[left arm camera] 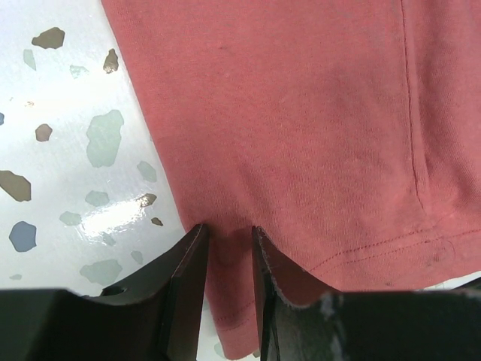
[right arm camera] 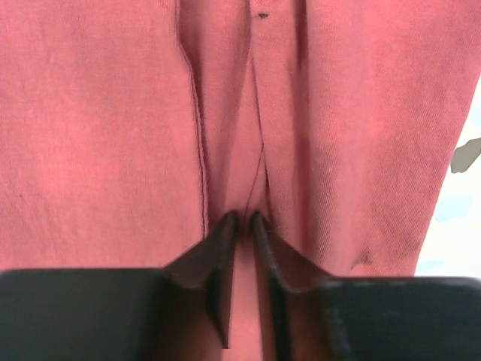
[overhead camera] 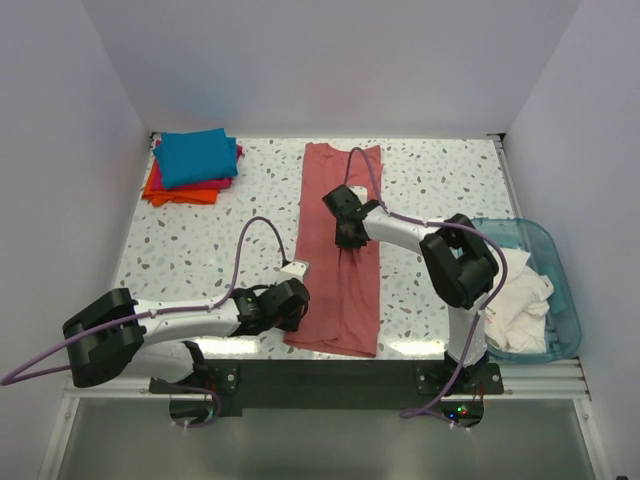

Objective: Fold and stack the t-shirts
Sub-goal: Fold the tshirt

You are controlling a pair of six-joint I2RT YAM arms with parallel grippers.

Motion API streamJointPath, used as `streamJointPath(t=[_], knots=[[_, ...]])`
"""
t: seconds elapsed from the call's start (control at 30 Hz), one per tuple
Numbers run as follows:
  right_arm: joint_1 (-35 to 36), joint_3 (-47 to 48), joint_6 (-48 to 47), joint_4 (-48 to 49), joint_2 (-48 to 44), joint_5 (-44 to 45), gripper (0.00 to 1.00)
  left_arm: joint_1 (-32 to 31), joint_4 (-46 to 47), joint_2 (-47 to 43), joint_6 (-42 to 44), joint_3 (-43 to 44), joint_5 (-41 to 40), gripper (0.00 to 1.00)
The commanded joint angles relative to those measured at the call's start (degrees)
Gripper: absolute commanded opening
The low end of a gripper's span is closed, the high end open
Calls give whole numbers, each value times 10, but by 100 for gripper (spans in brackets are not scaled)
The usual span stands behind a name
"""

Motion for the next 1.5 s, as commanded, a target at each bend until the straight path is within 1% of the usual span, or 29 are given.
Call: streamJointPath(t=[0.0, 0.07, 0.17, 0.2, 0.6, 0.83, 1.03, 1.07, 1.2, 1.27, 1.47], knots=[[-1, 4, 14, 24, -11, 12, 14, 3, 21, 1, 4, -7, 2, 34], [-1, -5, 15, 27, -18, 10, 6, 3, 21, 2, 4, -8, 2, 34], [-1, -12, 10, 26, -30, 7, 0, 3, 23, 2, 5, -7, 2, 34], [-1, -13, 9, 26, -36, 7, 0, 3, 23, 4, 5, -7, 2, 34], [0, -62, -24, 24, -83, -4, 0, 4, 21, 4, 4, -8, 0, 34], [0, -82, -46, 39, -85, -26, 3, 4, 21, 7, 4, -7, -1, 34], [1, -91, -54, 44, -90, -43, 3, 5, 21, 8, 4, -9, -2, 34], [2, -92, -58, 44, -90, -44, 4, 5, 22, 8, 4, -9, -1, 34], [6, -100, -60, 48, -101, -46, 12, 5, 22, 13, 1, -10, -1, 34], [6, -103, -66, 52, -105, -51, 14, 5, 17, 12, -6, -13, -4, 33], [11, -107, -82, 55, -121, -80, 14, 5, 15, 2, -31, -36, 0, 26]])
